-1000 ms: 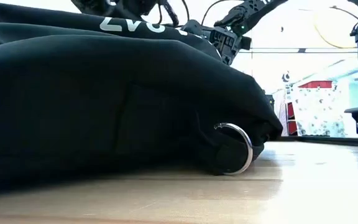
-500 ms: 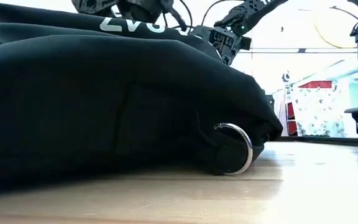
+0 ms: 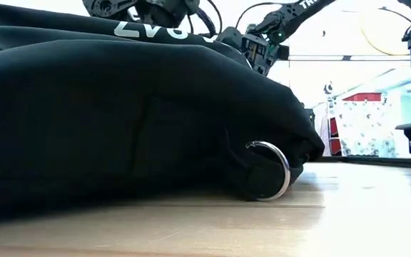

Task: Unpack backpack
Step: Close the black backpack

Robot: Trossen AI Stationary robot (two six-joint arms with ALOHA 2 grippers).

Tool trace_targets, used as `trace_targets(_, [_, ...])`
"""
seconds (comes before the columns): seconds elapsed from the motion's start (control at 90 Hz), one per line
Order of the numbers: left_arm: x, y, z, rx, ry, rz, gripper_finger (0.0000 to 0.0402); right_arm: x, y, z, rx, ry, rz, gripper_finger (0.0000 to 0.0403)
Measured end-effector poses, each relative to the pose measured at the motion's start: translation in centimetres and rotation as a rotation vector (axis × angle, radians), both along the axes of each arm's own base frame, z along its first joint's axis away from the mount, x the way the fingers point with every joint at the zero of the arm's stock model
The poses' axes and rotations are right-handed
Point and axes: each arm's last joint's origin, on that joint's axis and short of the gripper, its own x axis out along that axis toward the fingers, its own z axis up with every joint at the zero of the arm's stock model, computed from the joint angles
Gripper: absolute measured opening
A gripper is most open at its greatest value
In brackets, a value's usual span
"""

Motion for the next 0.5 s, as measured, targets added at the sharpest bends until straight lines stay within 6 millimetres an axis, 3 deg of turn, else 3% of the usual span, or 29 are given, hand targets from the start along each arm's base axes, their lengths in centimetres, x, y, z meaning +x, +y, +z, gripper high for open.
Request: trace_targets(0.5, [-0.1, 1.5, 0.0, 0.021, 0.0, 0.081, 0.0108, 0.1, 0.0, 0.1, 0.016, -0.02, 0.013, 0.0])
